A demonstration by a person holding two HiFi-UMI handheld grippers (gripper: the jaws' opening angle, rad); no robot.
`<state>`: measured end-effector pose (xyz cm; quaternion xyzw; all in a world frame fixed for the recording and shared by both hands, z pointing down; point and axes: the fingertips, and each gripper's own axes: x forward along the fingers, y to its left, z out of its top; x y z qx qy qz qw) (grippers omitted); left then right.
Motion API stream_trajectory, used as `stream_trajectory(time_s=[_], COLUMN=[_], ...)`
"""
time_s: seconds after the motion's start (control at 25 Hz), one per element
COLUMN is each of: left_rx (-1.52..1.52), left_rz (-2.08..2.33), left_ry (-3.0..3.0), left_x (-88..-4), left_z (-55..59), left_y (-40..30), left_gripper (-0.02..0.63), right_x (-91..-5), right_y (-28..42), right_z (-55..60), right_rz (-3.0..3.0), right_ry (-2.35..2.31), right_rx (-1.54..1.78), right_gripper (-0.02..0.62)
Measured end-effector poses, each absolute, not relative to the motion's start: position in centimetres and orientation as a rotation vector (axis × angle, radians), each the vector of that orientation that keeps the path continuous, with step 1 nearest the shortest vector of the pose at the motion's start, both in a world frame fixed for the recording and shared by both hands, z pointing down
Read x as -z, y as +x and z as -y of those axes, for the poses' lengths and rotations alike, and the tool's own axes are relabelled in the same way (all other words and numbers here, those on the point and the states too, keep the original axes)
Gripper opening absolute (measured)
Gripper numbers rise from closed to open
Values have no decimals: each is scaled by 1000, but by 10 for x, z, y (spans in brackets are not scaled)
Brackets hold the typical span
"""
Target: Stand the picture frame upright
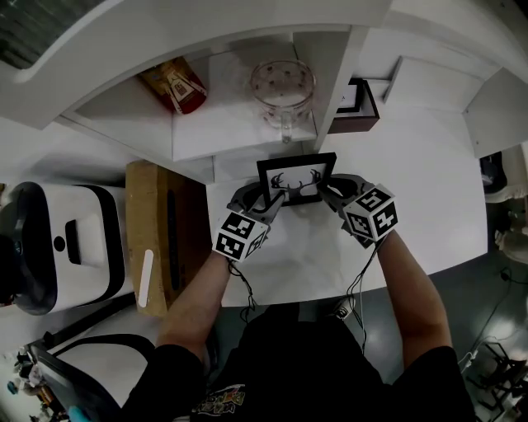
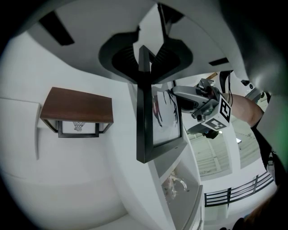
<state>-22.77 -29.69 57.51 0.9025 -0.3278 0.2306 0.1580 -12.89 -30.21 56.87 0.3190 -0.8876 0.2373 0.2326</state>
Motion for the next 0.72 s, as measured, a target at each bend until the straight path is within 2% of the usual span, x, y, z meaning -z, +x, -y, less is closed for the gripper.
stream_trajectory(time_s=[0.72], left_rx=[-638], left_rz=[944], left_ry=[2557], left_x=[-582], left_z=[311], left_y=[-230], left_gripper=[160], right_x=[-571], right_y=[-131], right_z=[315], right_rz=[2466], right_ry=[866], right_rx=[-665], right_gripper=[80])
